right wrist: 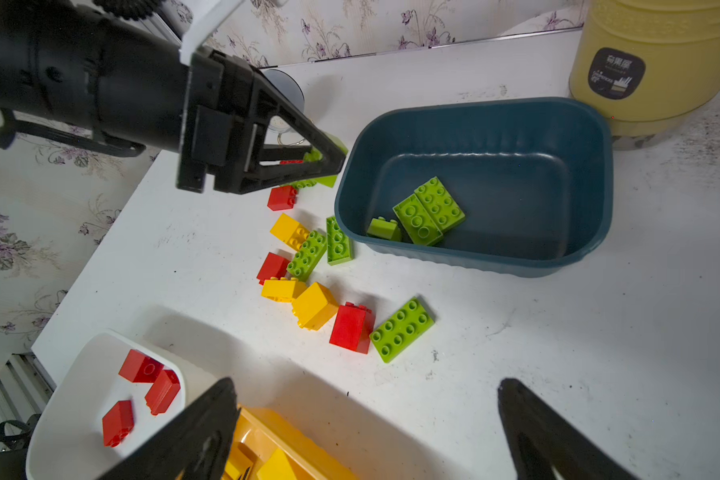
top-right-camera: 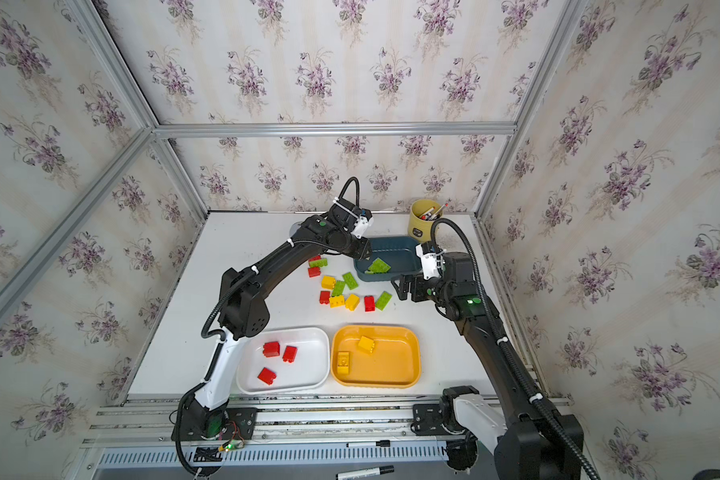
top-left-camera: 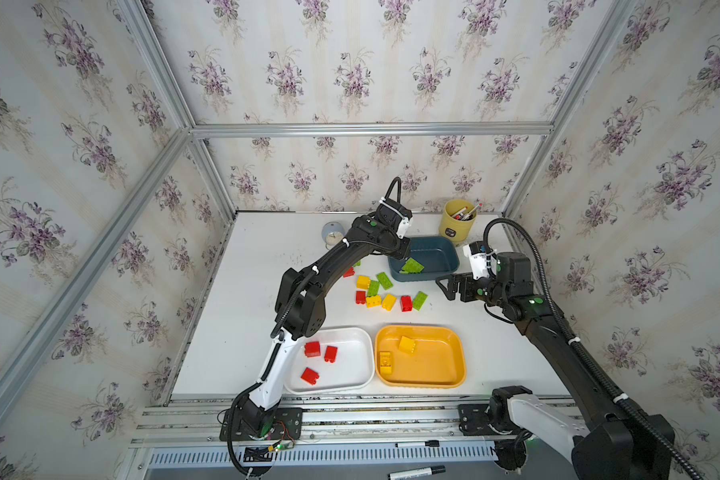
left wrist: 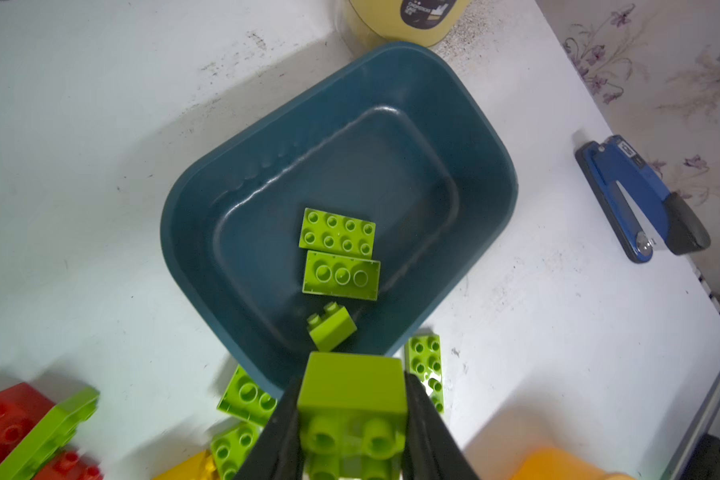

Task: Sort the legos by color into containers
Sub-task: 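Carry the small green brick with the left gripper into the teal tub and release, then move the left gripper back over the brick pile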

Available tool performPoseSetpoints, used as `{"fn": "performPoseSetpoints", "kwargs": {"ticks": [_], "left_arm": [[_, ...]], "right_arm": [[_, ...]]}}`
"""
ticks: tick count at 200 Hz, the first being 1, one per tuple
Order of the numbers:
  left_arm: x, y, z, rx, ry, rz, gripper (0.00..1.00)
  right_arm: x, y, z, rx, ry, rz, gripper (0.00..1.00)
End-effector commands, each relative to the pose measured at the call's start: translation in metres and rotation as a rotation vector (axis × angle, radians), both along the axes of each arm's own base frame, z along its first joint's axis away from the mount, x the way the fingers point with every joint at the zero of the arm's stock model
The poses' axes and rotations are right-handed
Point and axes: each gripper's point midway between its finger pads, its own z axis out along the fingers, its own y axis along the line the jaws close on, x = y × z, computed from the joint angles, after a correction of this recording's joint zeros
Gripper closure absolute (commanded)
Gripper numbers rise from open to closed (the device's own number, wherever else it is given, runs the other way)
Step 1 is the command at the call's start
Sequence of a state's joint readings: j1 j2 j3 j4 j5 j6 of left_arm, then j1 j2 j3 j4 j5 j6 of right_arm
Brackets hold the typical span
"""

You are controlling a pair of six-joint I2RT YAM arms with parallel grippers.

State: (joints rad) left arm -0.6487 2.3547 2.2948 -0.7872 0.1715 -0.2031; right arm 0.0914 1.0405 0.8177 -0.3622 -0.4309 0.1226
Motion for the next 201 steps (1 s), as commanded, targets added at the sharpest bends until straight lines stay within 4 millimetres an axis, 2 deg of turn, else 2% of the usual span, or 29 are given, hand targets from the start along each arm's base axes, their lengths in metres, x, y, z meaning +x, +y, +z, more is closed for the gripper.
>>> {"fn": "performPoseSetpoints", "kwargs": {"ticks": [1,41,50,64,78,116,140,163,201], "left_arm": [[0.016,-0.004,-0.003,-0.041,-0.012,0.097,0.68],[0.025,-0.017,-0.02,-0.091,-0.006,0.115,0.61],[0.025,-0.018,-0.023,-0.091,-0.002,0.112,0.54],[0.023,-0.017,-0.024,-0.082,-0.002,0.108,0.35],[0.021,-0.014,-0.015,-0.081,-0.018,0.098,0.27],[0.009,-0.002,0.029,-0.067,-0.108,0.04,0.27],[-0.01,0.016,0.044,-0.005,-0.151,-0.038,0.27],[-0.025,0.048,0.047,0.116,-0.172,-0.078,0.26],[-0.047,0.102,0.033,0.313,-0.157,-0.127,0.25]], "right_arm": [[0.007,-0.001,0.011,-0.006,-0.051,-0.002,0.0],[0.009,0.003,0.015,0.022,-0.073,0.002,0.0],[0.009,0.002,0.014,0.023,-0.072,0.002,0.0],[0.009,0.003,0.014,0.023,-0.07,0.004,0.0],[0.009,0.003,0.013,0.024,-0.067,0.006,0.0],[0.008,0.008,0.012,0.046,-0.056,0.029,0.0],[0.008,0.012,0.012,0.062,-0.05,0.049,0.0],[0.006,0.016,0.011,0.078,-0.041,0.068,0.0],[0.004,0.021,0.008,0.103,-0.022,0.097,0.0]]}}
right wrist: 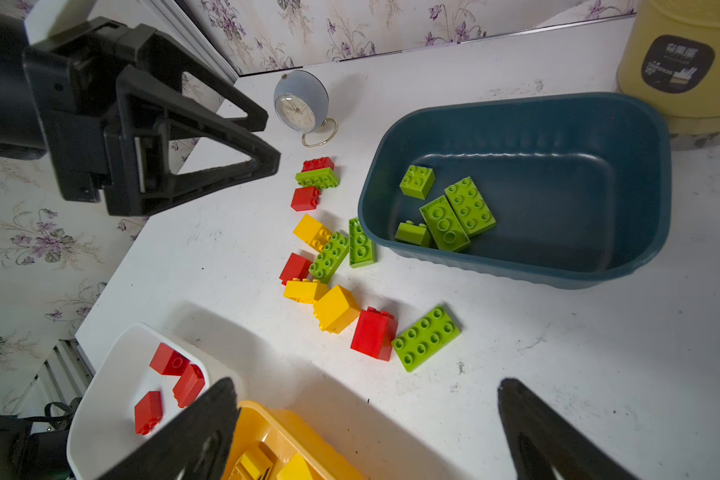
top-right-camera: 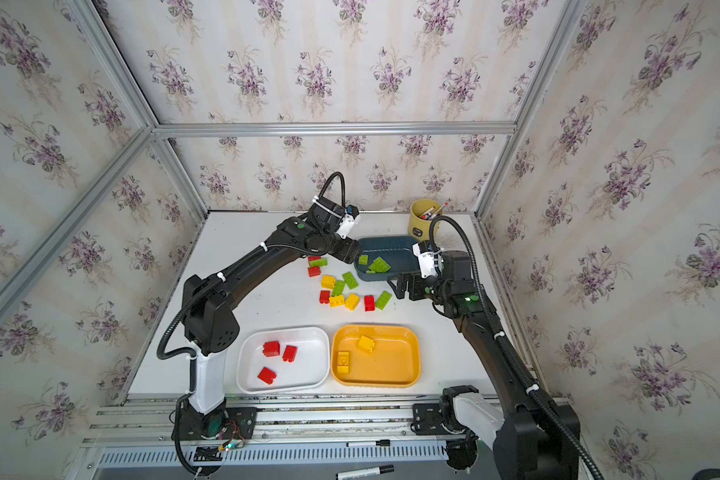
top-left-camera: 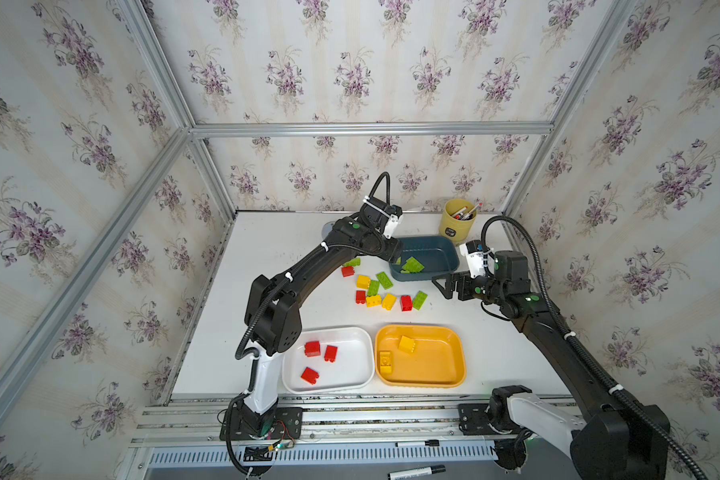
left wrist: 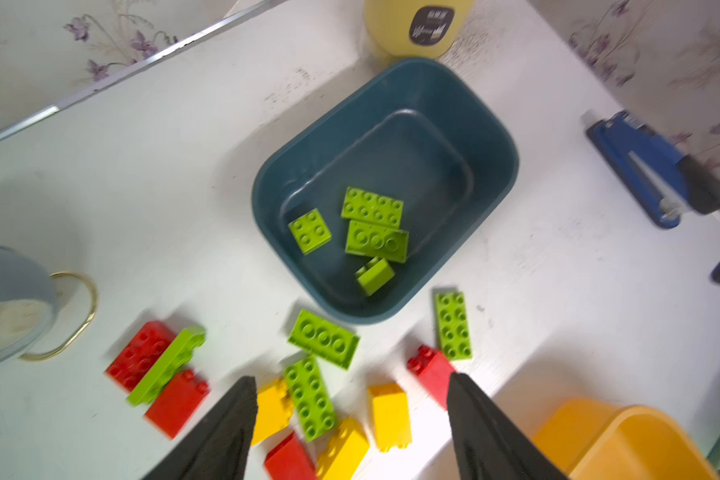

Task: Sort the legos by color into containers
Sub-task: 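Move the left gripper back over the brick pile, then lower the left gripper onto a small red brick beside the green plate and grasp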

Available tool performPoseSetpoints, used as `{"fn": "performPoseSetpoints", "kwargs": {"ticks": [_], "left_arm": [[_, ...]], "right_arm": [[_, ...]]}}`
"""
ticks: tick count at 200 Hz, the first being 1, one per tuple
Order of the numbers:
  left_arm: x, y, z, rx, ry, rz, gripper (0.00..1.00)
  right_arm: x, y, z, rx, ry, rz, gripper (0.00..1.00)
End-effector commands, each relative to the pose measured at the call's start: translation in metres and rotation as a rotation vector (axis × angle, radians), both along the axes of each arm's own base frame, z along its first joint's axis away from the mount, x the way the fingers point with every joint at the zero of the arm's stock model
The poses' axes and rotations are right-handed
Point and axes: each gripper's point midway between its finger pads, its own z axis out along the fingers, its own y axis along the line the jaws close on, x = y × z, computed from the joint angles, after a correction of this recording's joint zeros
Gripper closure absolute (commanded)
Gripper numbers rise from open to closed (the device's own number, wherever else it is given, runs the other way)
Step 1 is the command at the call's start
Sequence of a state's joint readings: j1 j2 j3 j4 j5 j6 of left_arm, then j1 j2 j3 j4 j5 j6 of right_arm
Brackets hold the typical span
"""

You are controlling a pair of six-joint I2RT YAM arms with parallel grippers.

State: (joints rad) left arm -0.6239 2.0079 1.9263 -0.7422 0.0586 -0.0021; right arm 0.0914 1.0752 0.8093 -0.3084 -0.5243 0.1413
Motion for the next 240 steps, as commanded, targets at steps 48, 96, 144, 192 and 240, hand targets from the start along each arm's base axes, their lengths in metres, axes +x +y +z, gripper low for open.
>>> {"fn": "performPoseSetpoints", "kwargs": {"ticks": [48,96,144,192,240], "left_arm": [[-0.018,0.094,-0.057,0.335,0.079,0.021,0.25],[-0.004,0.111,-0.098,0.399,0.141,-0.047,0.26],[0.013,0.115,-0.133,0.398,0.195,-0.084,0.28],[0.024,0.118,-0.153,0.398,0.219,-0.105,0.29],[0.034,0.117,-0.169,0.399,0.225,-0.125,0.29]], "right_arm": [[-0.002,0.011,0.004,0.055,-0.007,0.051,0.0],[-0.005,0.013,0.003,0.059,0.003,0.062,0.0],[-0.009,0.011,0.001,0.04,0.01,0.062,0.0],[-0.008,0.011,0.0,0.037,0.017,0.065,0.0],[-0.006,0.011,0.001,0.032,0.021,0.064,0.0]]}}
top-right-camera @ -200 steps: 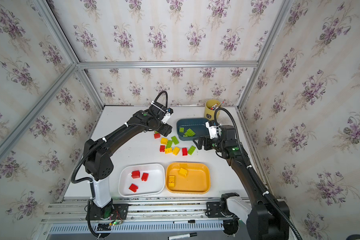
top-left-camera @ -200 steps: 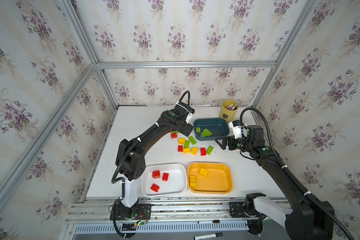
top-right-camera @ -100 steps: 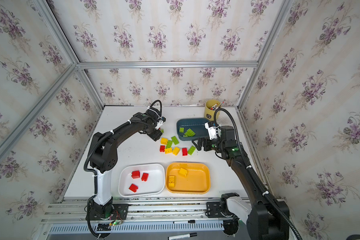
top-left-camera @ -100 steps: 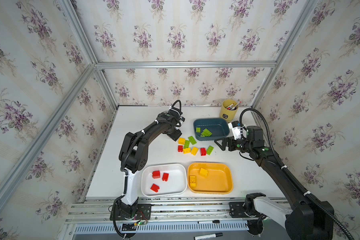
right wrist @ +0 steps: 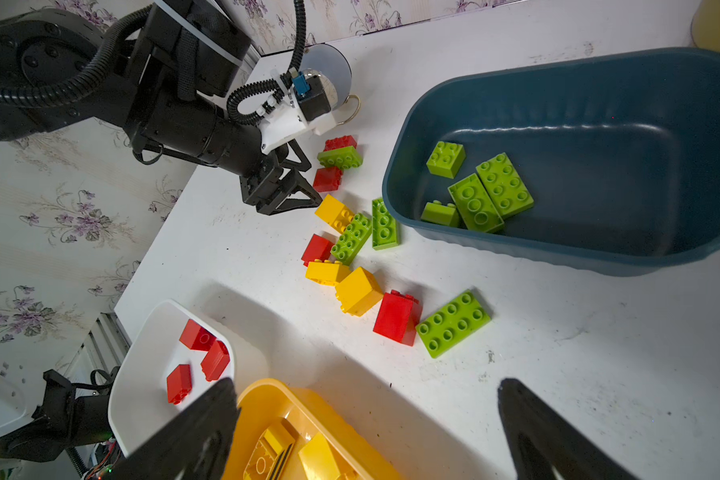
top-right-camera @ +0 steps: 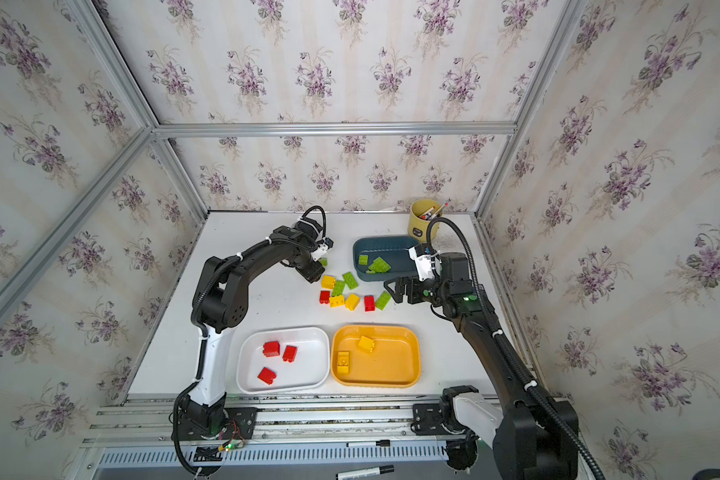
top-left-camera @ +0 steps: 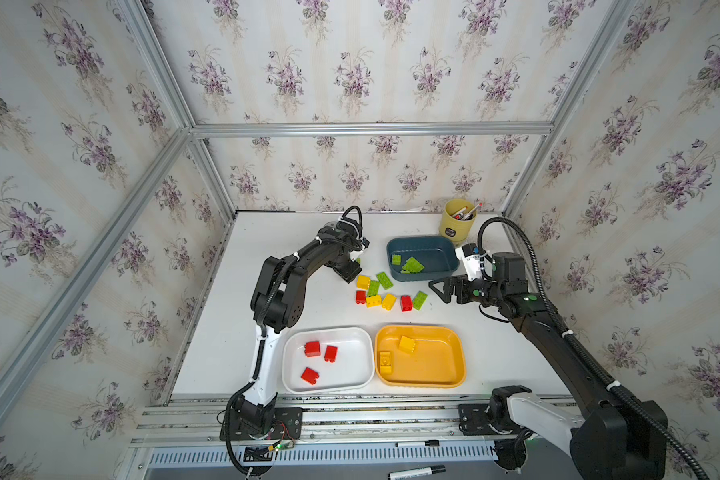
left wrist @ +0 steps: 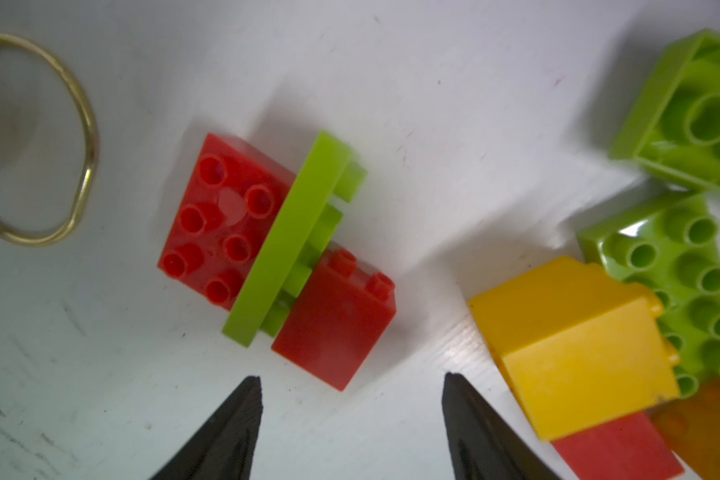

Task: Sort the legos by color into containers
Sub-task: 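Lower the left gripper onto a small red brick beside the green plate and grasp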

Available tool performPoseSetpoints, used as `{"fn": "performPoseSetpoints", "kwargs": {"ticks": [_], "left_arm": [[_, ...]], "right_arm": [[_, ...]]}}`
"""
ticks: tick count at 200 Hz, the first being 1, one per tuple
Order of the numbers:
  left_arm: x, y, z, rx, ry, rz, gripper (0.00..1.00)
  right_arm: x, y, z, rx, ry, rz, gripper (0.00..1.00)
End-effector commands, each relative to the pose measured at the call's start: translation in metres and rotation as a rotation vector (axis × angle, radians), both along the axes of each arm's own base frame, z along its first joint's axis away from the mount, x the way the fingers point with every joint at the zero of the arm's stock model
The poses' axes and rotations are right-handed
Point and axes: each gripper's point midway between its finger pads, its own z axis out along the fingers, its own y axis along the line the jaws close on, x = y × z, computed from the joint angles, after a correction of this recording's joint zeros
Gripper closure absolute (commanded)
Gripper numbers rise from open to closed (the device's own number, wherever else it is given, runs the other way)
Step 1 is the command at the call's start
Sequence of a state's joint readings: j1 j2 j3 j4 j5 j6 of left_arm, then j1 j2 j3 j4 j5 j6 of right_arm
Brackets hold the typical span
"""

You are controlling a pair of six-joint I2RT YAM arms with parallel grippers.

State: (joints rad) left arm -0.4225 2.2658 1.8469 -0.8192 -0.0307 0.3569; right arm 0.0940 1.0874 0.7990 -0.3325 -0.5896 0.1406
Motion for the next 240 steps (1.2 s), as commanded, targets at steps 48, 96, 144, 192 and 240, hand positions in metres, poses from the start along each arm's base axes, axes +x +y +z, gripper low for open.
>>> {"fn": "performPoseSetpoints", "kwargs": {"ticks": [48,96,144,192,240], "left_arm": [[0.005,-0.003,-0.007,-0.026,0.015,-0.081,0.29],[0.013,-0.002,-0.009,-0.002,0.002,-0.105,0.29],[0.013,-0.007,-0.009,-0.013,0.006,-0.149,0.29],[-0.001,-0.013,-0.013,-0.011,0.046,-0.174,0.29],[-0.011,-0.017,-0.013,0.005,0.057,-0.171,0.36]], "right_arm": [[0.004,0.002,0.008,-0.003,-0.023,0.012,0.0],[0.007,0.002,0.01,-0.004,-0.02,0.014,0.0],[0.01,0.003,0.011,-0.001,-0.017,0.017,0.0],[0.012,0.004,0.01,0.006,-0.014,0.019,0.0],[0.01,0.004,0.007,0.007,-0.008,0.021,0.0]]}}
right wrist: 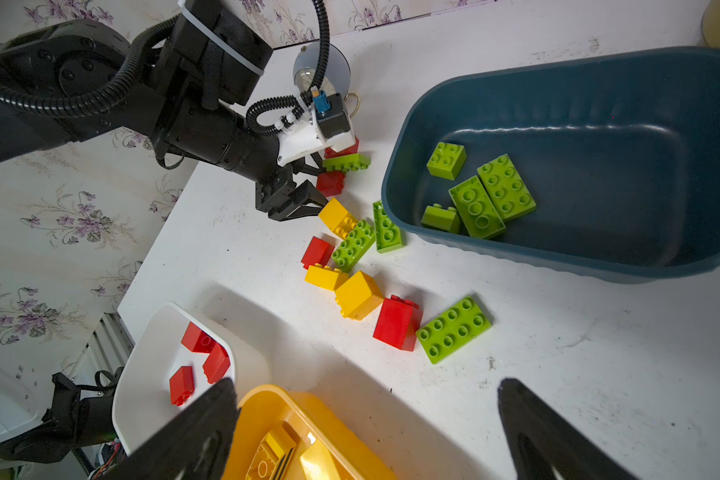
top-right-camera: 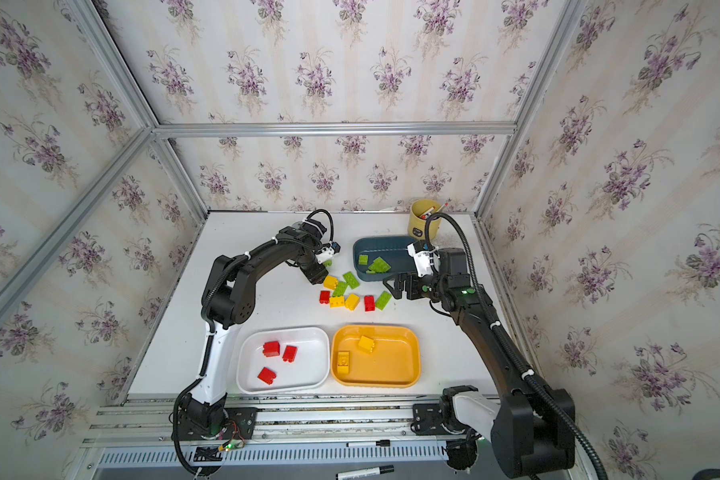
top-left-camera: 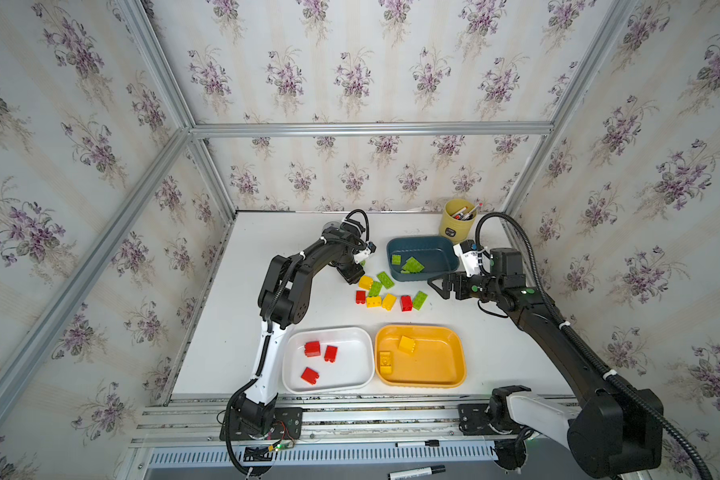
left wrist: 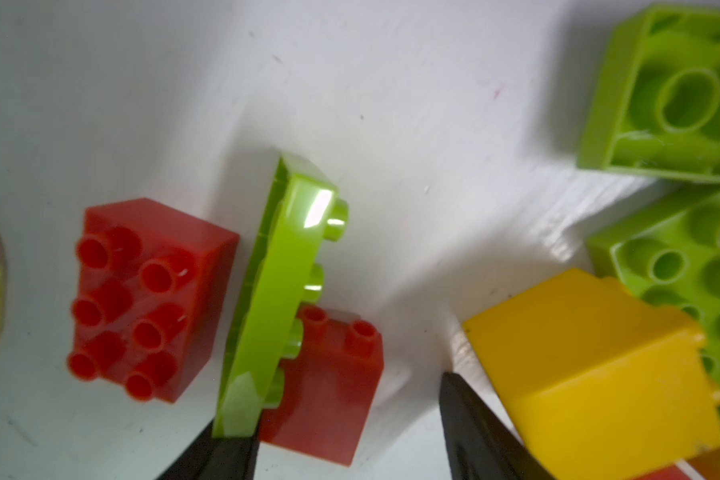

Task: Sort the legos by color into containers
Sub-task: 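Lower the left gripper onto a small red brick beside the green plate and grasp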

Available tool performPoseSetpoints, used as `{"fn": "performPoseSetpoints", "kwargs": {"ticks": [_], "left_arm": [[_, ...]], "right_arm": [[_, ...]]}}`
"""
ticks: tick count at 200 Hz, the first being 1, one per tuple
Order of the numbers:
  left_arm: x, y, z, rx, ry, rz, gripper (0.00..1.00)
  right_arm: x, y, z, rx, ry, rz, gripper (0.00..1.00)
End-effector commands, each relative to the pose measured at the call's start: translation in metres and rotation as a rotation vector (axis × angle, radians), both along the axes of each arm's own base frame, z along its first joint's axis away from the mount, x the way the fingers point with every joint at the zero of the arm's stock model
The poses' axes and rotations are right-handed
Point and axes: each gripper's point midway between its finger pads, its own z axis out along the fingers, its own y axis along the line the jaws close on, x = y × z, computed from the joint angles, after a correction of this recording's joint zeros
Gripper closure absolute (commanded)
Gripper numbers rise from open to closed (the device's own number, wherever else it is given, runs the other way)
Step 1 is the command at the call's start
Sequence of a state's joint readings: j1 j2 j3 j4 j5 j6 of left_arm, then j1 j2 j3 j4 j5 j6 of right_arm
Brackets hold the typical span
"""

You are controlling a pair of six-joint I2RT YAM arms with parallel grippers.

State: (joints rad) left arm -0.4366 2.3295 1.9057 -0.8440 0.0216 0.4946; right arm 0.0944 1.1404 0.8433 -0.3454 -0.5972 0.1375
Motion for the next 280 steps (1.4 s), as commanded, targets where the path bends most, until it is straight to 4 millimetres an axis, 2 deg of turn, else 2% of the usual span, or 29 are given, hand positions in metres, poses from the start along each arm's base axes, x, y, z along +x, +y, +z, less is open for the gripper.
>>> {"fn": "performPoseSetpoints", "kwargs": {"ticks": [1,30,55,70,87,114,145,151,188,242,269,280], "left_arm": [[-0.009,0.0,0.0,0.012,0.021,-0.012,0.36],[-0.013,-0.001,0.0,0.03,0.02,-0.002,0.41],[-0.004,0.001,-0.001,0.051,-0.002,0.04,0.44],[0.0,0.002,-0.003,0.063,-0.008,0.045,0.44],[0.002,0.001,-0.004,0.067,-0.01,0.041,0.39],[0.004,-0.001,-0.002,0.058,-0.013,0.029,0.4],[0.006,-0.003,-0.001,0.056,-0.012,0.028,0.44],[0.007,-0.003,-0.001,0.056,-0.011,0.029,0.49],[0.006,-0.002,-0.002,0.063,0.0,0.043,0.52],[-0.007,0.002,-0.012,0.108,0.059,0.063,0.53],[-0.008,0.002,-0.013,0.133,0.062,0.061,0.56],[-0.009,0.003,-0.013,0.138,0.065,0.062,0.6]], "right_arm": [[0.002,0.002,0.006,0.007,-0.028,0.014,0.0],[0.0,0.002,0.003,0.008,-0.024,0.011,0.0],[0.0,0.002,0.002,0.01,-0.021,0.012,0.0],[0.001,0.002,0.001,0.01,-0.021,0.012,0.0],[0.001,0.002,0.001,0.009,-0.021,0.011,0.0],[0.001,0.003,0.0,0.009,-0.018,0.013,0.0],[0.003,0.003,-0.001,0.015,-0.014,0.012,0.0],[0.003,0.003,0.0,0.015,-0.017,0.014,0.0],[0.003,0.003,0.001,0.016,-0.02,0.013,0.0],[0.002,0.003,0.0,0.015,-0.019,0.015,0.0],[0.003,0.003,0.003,0.018,-0.025,0.013,0.0],[0.003,0.003,0.003,0.016,-0.026,0.015,0.0]]}}
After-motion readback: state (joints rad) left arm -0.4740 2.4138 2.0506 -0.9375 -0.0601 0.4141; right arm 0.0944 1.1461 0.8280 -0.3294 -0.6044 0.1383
